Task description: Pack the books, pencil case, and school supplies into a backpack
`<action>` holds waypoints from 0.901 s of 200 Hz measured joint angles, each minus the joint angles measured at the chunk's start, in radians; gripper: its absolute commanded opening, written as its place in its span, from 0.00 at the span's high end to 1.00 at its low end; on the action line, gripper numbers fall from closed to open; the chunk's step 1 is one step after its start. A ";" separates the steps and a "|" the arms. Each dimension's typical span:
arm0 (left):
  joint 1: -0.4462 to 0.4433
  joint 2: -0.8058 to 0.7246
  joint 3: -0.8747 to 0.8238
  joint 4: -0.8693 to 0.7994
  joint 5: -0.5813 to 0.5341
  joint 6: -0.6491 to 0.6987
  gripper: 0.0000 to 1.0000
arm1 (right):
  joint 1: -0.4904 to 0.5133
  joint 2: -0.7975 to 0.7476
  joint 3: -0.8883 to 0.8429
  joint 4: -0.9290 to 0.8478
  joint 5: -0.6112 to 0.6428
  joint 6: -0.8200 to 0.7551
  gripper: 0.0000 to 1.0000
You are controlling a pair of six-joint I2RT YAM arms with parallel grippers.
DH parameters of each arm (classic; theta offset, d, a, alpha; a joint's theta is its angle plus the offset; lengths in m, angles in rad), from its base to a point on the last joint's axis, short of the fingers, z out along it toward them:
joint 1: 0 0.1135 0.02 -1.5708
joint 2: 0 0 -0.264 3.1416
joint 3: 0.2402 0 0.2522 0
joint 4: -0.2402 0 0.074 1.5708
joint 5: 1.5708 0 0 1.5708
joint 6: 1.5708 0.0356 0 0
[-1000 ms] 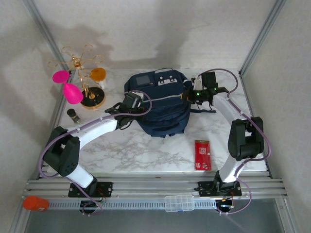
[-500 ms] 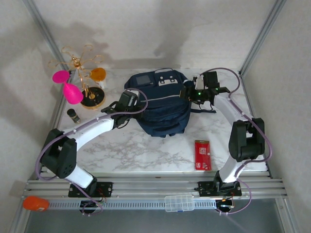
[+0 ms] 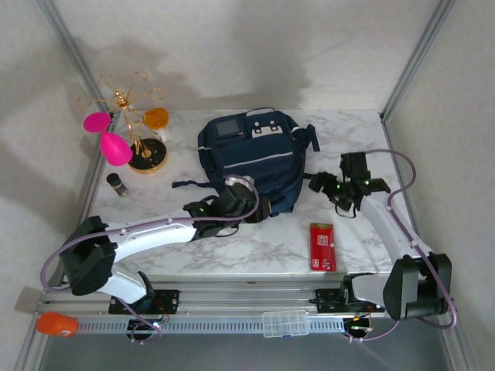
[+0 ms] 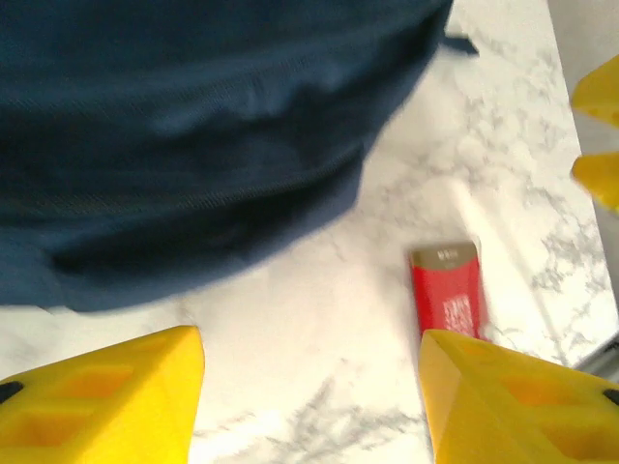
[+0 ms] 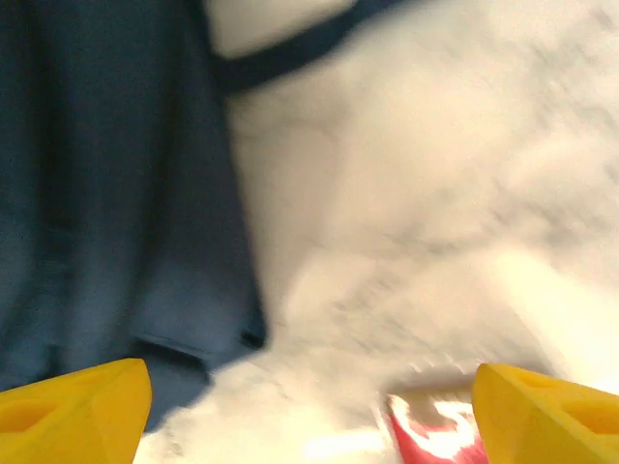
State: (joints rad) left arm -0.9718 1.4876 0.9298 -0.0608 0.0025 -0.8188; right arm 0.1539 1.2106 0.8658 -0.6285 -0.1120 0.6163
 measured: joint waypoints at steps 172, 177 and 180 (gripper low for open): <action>-0.120 0.185 -0.006 0.146 0.020 -0.191 0.44 | 0.320 -0.128 -0.344 -0.022 -0.013 0.373 0.01; -0.120 0.188 -0.006 0.151 0.025 -0.188 0.44 | 0.323 -0.119 -0.332 -0.023 -0.011 0.374 0.01; -0.120 0.190 -0.006 0.156 0.026 -0.188 0.45 | 0.324 -0.114 -0.322 -0.024 -0.008 0.375 0.01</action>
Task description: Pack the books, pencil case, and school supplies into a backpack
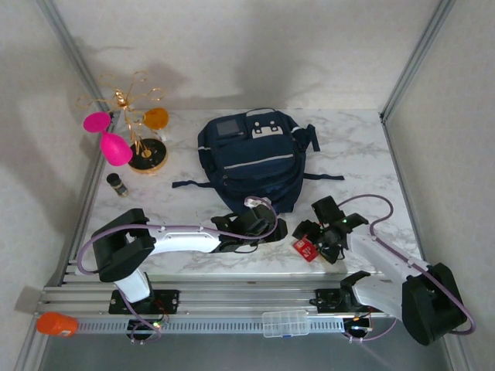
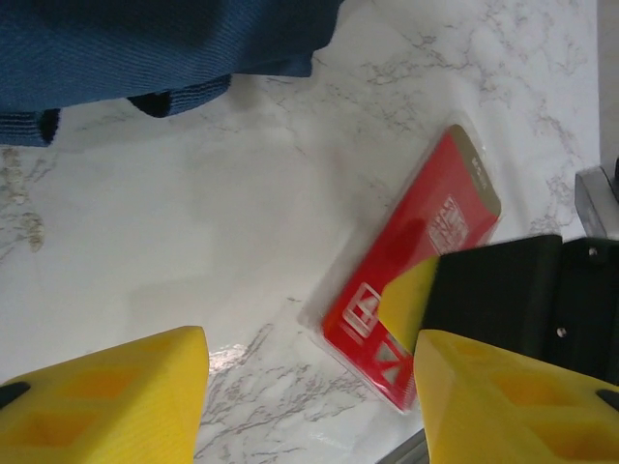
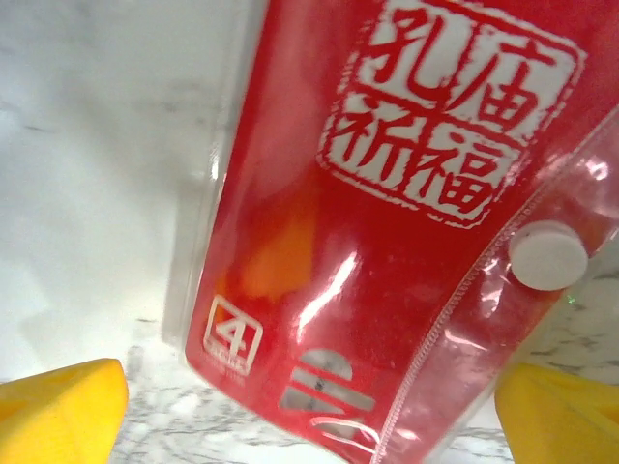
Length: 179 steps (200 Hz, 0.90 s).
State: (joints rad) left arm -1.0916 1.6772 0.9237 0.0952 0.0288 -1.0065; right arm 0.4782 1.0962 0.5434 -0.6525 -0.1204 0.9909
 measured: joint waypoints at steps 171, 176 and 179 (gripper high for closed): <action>0.007 0.439 0.372 0.012 0.133 0.232 0.83 | -0.423 -0.094 -0.107 0.051 -0.132 -0.176 0.16; 0.008 0.439 0.376 0.013 0.136 0.232 0.84 | -0.427 -0.094 -0.108 0.052 -0.137 -0.179 0.17; 0.008 0.439 0.378 0.013 0.136 0.233 0.85 | -0.430 -0.094 -0.109 0.053 -0.142 -0.183 0.18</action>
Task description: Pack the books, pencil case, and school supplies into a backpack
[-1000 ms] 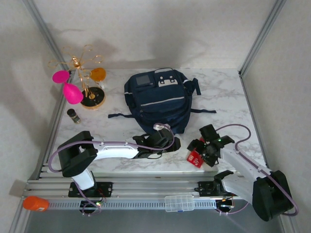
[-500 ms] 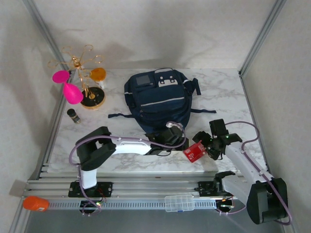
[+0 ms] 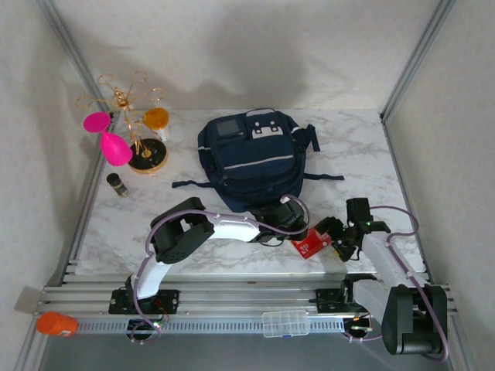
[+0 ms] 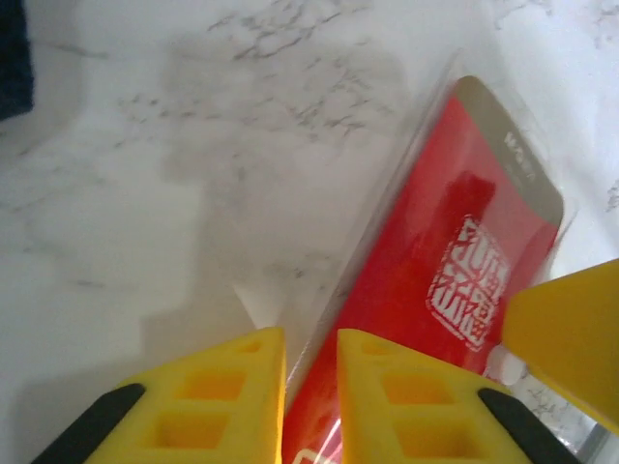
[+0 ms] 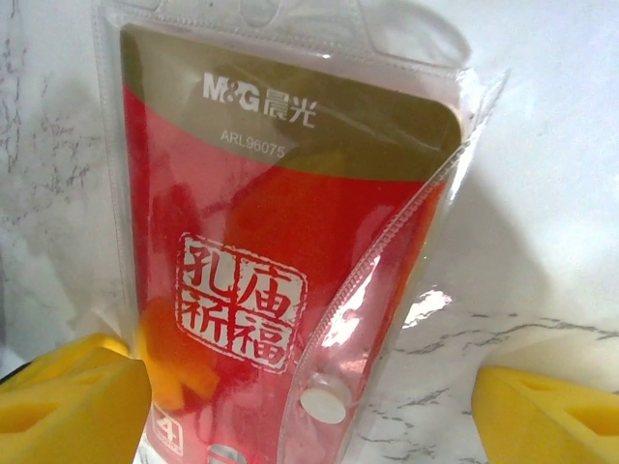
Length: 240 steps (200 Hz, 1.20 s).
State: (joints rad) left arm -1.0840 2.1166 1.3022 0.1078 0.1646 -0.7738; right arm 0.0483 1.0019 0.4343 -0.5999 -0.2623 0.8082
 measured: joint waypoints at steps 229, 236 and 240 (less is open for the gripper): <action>0.026 0.009 -0.010 0.004 0.005 -0.084 1.00 | -0.048 -0.095 -0.083 0.282 -0.340 -0.045 0.57; 0.026 0.008 -0.011 0.005 0.005 -0.087 1.00 | -0.048 -0.095 -0.085 0.282 -0.338 -0.047 0.60; 0.026 0.008 -0.011 0.005 0.005 -0.087 1.00 | -0.048 -0.095 -0.087 0.282 -0.336 -0.052 0.62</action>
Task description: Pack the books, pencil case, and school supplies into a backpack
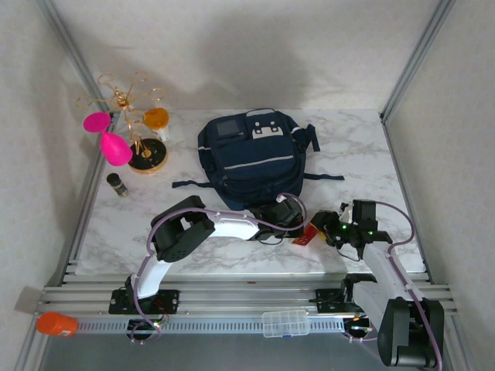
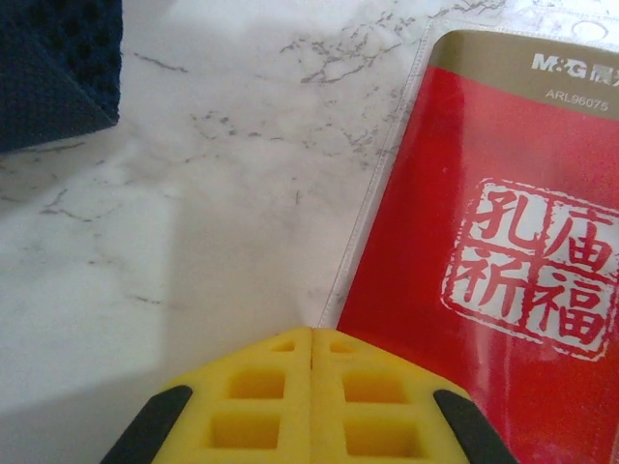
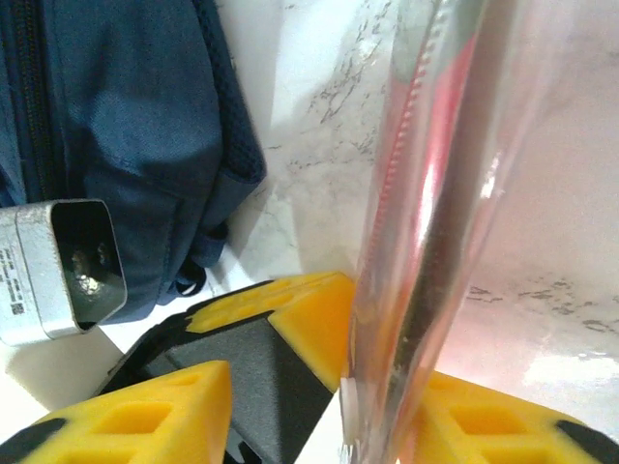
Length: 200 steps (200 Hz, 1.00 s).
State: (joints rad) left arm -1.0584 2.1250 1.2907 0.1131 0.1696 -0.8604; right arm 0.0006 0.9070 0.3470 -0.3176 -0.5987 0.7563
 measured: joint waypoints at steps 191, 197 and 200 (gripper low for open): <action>0.161 -0.514 -0.061 -0.239 -0.118 0.235 0.53 | 0.000 -0.053 0.227 -0.171 0.052 -0.084 0.97; 0.203 -0.537 -0.065 -0.248 -0.128 0.245 0.50 | 0.000 -0.048 0.238 -0.171 0.043 -0.089 0.97; 0.223 -0.547 -0.066 -0.252 -0.136 0.250 0.49 | 0.000 -0.044 0.246 -0.172 0.037 -0.091 0.98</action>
State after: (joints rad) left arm -0.8356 1.5784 1.2243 -0.1390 0.0334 -0.6106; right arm 0.0006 0.8627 0.5934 -0.4892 -0.5621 0.6651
